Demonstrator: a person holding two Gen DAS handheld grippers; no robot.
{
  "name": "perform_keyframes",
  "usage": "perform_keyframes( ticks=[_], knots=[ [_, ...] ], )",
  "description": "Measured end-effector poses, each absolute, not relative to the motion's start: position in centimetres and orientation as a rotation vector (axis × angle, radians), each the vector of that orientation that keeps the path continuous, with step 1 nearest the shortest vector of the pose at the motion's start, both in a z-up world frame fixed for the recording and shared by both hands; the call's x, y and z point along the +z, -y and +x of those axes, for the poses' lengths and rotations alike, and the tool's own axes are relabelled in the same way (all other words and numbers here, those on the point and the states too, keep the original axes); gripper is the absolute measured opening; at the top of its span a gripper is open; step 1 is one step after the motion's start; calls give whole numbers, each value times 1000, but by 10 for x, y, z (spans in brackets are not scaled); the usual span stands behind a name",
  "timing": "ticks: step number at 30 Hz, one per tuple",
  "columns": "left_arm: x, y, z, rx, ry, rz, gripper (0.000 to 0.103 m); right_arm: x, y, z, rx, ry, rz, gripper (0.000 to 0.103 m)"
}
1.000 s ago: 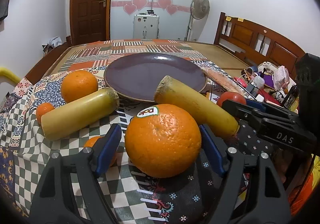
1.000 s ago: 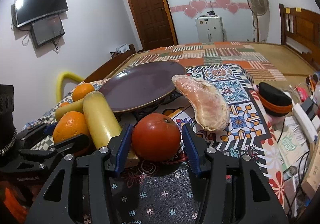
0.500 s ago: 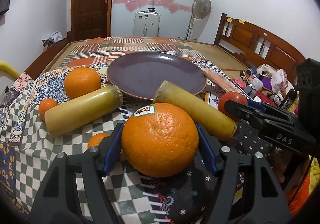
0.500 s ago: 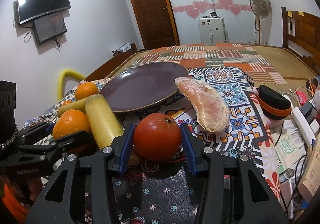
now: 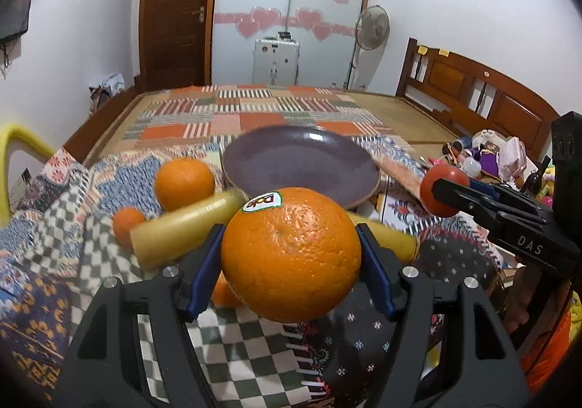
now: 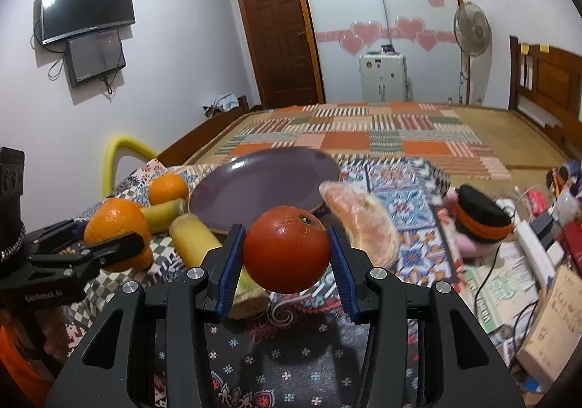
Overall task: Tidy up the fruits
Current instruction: 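Carry the orange and tomato onto the purple plate and open both tools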
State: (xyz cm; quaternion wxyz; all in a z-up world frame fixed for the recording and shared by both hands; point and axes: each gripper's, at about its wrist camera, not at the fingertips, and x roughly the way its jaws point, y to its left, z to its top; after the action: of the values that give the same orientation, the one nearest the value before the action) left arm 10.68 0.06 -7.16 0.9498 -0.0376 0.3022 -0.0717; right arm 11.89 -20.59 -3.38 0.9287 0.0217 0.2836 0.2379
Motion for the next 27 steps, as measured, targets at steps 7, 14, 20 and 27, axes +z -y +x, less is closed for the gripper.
perform_keyframes(
  ticks=[7,14,20,27],
  knots=[
    [-42,-4,119,-113,-545,-35,69,-14,204,124,475,-512,6,43],
    [-22,-1,140,-101,-500,13,70,-1,197,143,473,-465,-13,43],
    [-15,0,165,-97,-498,14,70,3,186,158,457,-439,-49,43],
    [-20,1,199,-99,-536,25,70,-1,173,174,447,-436,-86,43]
  ],
)
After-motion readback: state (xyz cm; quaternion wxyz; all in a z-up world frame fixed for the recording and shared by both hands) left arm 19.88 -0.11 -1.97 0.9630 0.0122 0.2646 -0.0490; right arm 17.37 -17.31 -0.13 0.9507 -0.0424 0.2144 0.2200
